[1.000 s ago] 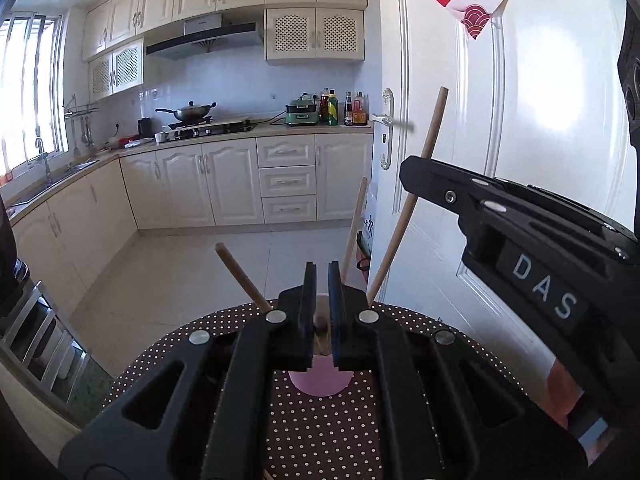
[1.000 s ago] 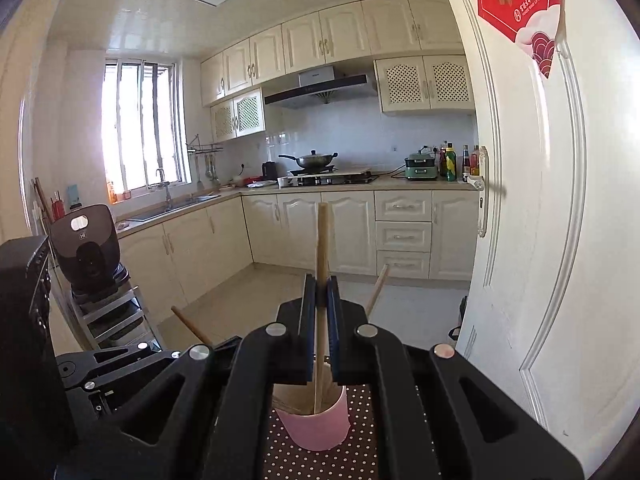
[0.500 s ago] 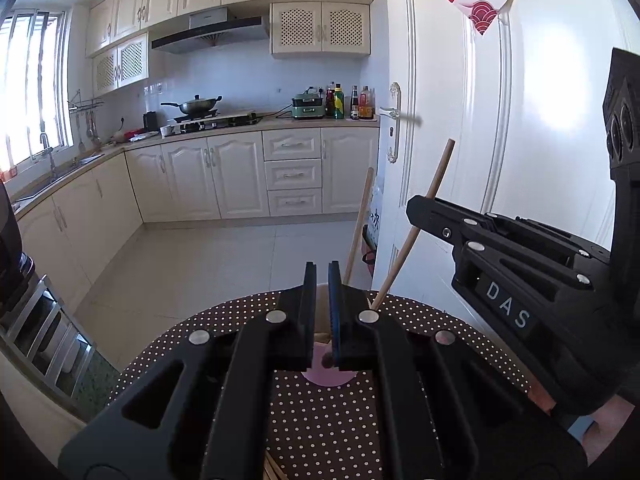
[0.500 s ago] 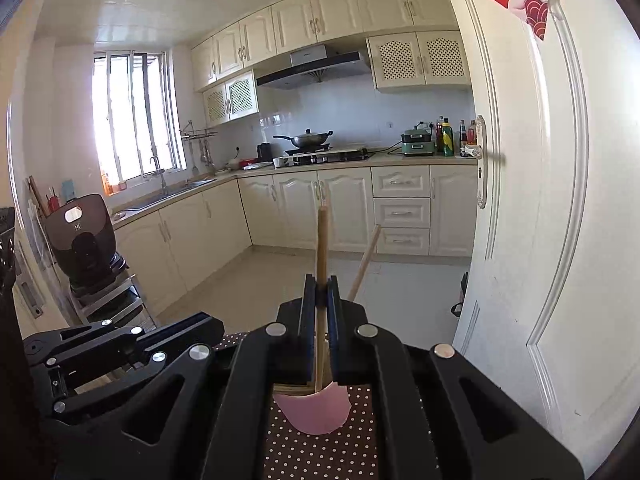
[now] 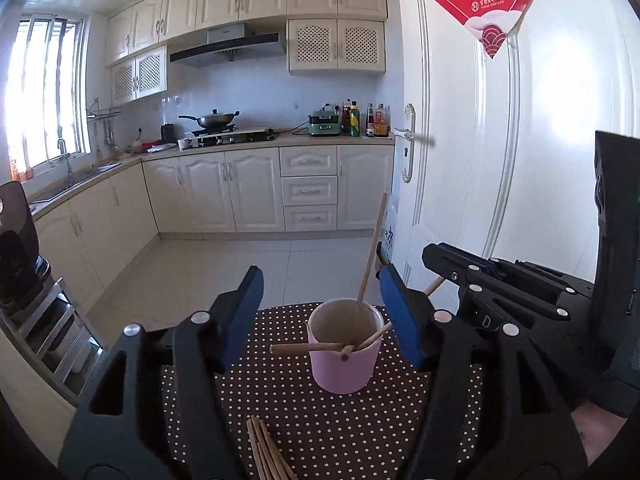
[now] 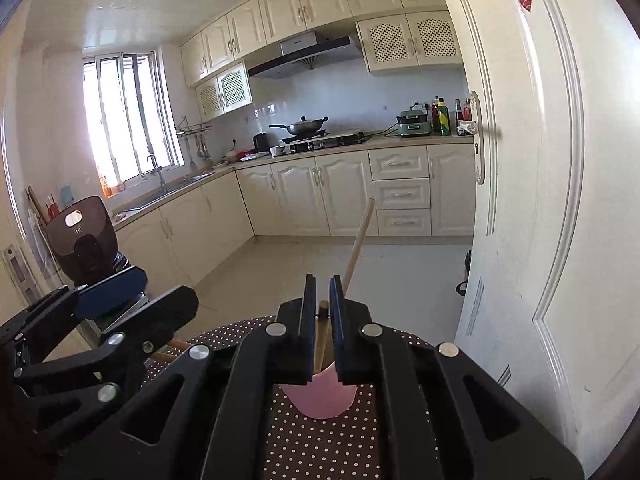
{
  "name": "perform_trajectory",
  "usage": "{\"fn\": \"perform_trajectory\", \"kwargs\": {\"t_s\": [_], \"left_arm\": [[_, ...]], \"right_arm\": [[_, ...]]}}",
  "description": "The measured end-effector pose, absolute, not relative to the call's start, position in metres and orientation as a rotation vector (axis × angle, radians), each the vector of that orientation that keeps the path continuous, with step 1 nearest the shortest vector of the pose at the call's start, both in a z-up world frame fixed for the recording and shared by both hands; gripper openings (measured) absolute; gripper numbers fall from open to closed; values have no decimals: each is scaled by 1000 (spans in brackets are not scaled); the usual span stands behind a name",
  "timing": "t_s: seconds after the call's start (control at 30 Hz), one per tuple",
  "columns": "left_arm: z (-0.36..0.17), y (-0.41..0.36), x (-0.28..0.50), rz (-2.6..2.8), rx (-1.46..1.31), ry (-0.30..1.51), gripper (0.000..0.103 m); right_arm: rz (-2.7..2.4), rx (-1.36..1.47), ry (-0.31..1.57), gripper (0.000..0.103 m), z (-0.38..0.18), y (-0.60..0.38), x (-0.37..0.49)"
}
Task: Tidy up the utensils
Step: 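Open the left tool releasing its chopstick while the right tool then opens, then move both open tools back over the remaining chopstick pile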
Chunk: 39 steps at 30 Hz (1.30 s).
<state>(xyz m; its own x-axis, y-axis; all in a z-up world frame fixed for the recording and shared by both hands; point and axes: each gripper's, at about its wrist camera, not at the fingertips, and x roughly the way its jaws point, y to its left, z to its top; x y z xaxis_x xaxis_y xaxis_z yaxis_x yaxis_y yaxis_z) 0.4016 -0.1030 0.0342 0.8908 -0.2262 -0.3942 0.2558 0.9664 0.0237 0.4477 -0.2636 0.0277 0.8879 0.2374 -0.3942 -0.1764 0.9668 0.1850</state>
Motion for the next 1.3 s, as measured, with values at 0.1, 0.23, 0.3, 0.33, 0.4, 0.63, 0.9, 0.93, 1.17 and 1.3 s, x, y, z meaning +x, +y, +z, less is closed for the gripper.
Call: {"fn": "perform_trajectory", "kwargs": {"t_s": [0.1, 0.23, 0.3, 0.33, 0.4, 0.63, 0.9, 0.93, 1.17, 1.3], "left_arm": [[40, -98, 394, -242, 66, 395, 64], [42, -92, 381, -236, 73, 393, 66], [43, -90, 375, -231, 78, 396, 67], [43, -88, 371, -228, 79, 398, 67], [43, -83, 363, -222, 76, 407, 68], [40, -57, 331, -219, 65, 439, 71], [11, -28, 308, -220, 83, 553, 71], [6, -25, 307, -219, 84, 571, 71], [-41, -10, 319, -225, 107, 793, 71], [-73, -1, 334, -218, 96, 907, 71]], "right_arm": [[215, 147, 428, 9, 32, -265, 442], [214, 151, 420, 14, 40, -266, 430], [216, 146, 417, 17, 44, -265, 422], [218, 142, 415, 18, 46, -263, 417], [223, 132, 415, 21, 49, -261, 409], [267, 81, 457, 26, 44, -242, 379], [344, 13, 566, 30, 14, -207, 363], [353, 4, 587, 30, 8, -202, 362], [385, -39, 694, 34, -27, -180, 366], [385, -47, 762, 37, -52, -173, 371]]}}
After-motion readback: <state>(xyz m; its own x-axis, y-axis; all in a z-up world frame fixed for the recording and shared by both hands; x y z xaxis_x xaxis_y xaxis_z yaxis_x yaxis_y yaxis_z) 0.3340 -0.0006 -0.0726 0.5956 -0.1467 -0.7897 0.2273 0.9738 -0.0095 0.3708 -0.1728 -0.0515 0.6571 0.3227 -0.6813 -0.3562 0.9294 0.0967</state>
